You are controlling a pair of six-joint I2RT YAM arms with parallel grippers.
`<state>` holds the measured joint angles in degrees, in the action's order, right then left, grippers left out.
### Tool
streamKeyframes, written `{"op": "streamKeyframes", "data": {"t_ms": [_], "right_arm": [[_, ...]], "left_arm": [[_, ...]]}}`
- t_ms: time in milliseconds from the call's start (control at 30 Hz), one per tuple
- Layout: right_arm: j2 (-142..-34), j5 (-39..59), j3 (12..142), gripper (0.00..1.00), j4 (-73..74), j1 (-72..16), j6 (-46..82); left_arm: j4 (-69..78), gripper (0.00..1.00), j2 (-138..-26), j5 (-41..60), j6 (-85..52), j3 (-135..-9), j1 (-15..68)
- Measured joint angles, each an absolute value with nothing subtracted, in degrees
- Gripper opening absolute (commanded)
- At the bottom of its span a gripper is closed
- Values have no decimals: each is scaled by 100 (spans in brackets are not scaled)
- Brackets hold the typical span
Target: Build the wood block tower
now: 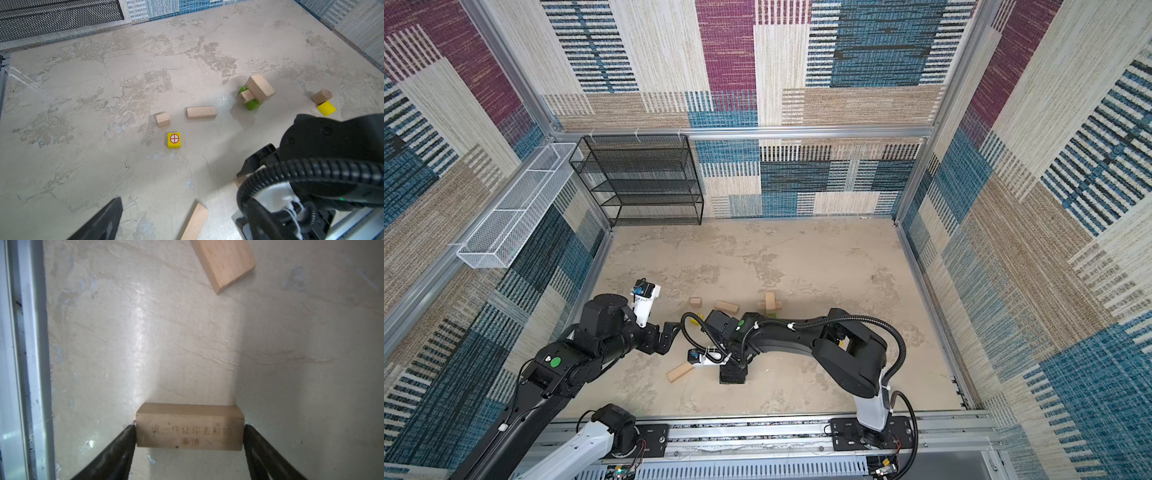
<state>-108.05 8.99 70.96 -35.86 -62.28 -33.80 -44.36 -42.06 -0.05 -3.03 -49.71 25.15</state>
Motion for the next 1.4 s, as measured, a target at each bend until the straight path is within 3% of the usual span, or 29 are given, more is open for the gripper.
{"op": "streamKeyframes", "data": {"t_ms": [833, 1400], "right_arm": [[-10460, 687, 6823, 67, -3559, -6224, -3118], [-9476, 600, 6171, 62, -3218, -6226, -1656]], "left_arm": [[-4431, 98, -4283, -128, -305, -4952, 2582], [-4381, 98, -4672, -130, -305, -4877, 2904]]}}
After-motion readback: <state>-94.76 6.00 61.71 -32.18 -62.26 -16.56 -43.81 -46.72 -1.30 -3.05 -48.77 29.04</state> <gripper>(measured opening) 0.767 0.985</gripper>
